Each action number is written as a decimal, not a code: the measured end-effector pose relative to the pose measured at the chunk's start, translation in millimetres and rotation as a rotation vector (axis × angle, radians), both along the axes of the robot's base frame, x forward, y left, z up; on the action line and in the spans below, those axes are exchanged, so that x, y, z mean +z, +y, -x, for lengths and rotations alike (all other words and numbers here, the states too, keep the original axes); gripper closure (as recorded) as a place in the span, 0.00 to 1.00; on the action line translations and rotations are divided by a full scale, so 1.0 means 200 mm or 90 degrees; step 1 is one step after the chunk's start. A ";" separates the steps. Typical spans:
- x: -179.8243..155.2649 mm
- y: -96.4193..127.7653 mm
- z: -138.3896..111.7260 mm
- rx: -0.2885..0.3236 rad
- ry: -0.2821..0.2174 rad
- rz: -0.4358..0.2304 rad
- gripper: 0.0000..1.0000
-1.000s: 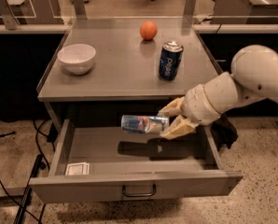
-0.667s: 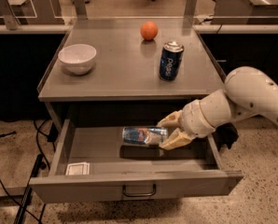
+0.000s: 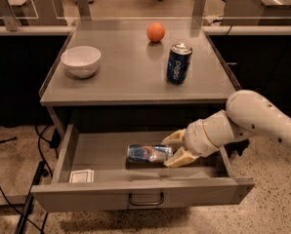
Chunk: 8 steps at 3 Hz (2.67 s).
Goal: Place redbull can into top drawer
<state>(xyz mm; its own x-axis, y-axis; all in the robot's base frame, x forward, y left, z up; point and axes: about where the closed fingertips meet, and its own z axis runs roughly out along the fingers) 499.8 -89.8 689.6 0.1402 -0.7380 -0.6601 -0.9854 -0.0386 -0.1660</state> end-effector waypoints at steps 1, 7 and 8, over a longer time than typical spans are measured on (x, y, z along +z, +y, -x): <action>-0.11 -0.01 -0.03 -0.014 0.006 -0.005 1.00; -0.43 0.16 -0.20 -0.015 0.029 -0.063 0.58; -0.43 0.16 -0.20 -0.015 0.029 -0.063 0.35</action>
Offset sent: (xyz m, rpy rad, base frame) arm 0.0304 0.0049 -0.0705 0.0492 0.0231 -0.0581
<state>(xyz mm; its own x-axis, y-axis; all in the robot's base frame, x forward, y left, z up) 540.1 -57.3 603.0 0.0914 -0.6715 -0.7353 -0.9924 -0.0006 -0.1228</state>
